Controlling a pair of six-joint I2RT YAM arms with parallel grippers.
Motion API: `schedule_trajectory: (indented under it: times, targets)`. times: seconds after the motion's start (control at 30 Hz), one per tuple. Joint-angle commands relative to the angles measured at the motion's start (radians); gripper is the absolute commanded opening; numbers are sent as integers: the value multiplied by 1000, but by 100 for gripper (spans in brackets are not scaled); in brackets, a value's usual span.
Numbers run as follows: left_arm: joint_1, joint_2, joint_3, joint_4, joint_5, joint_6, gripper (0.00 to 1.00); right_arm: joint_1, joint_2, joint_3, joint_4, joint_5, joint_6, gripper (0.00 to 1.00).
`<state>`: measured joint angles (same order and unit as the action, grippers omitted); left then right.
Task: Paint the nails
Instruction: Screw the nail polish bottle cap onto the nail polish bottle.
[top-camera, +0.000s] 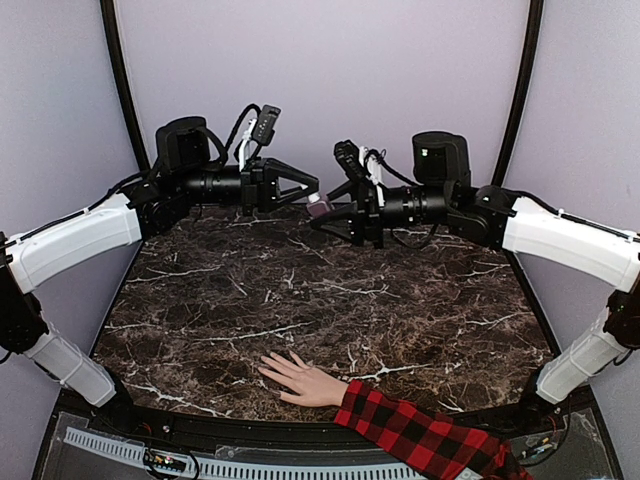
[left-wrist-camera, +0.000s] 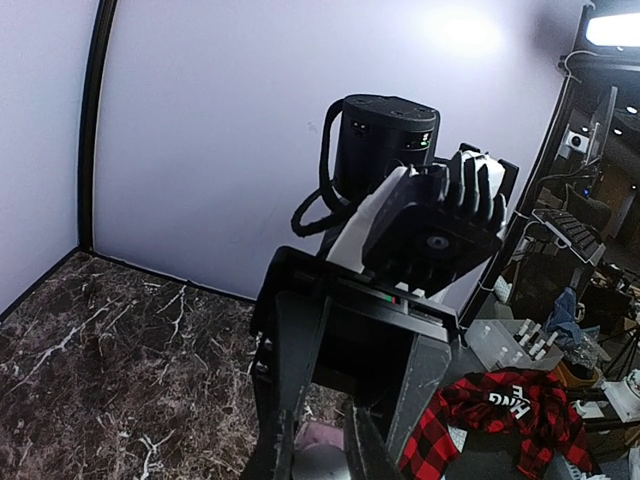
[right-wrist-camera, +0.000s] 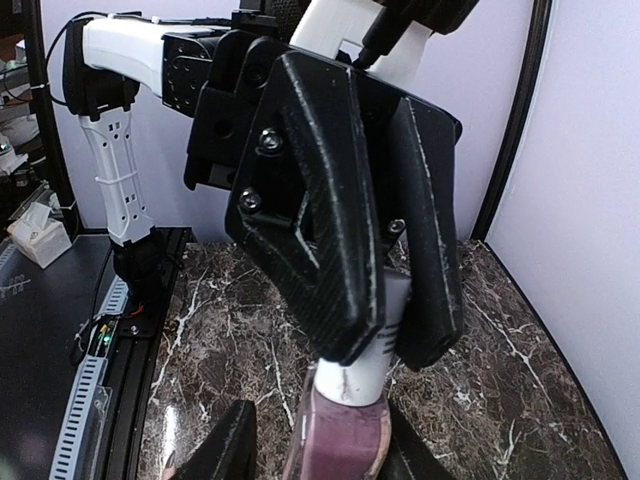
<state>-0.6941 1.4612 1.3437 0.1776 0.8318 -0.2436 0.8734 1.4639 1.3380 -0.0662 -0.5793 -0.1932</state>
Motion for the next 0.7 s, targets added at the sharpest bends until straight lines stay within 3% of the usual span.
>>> schedule_trajectory:
  times: [0.0,0.3,0.47,0.67]
  targets:
    - [17,-20,39,-13,2,7,0,-8,-18,1,88,-64,3,35]
    - [16,-14,42,-24,36,11,0,-11,-11,6,92,-75,9,13]
    - [16,-38,38,-32,8,23,30,-13,-23,-7,105,-64,11,8]
    - [22,-57,24,-37,-5,30,40,-17,-25,-14,118,-66,20,7]
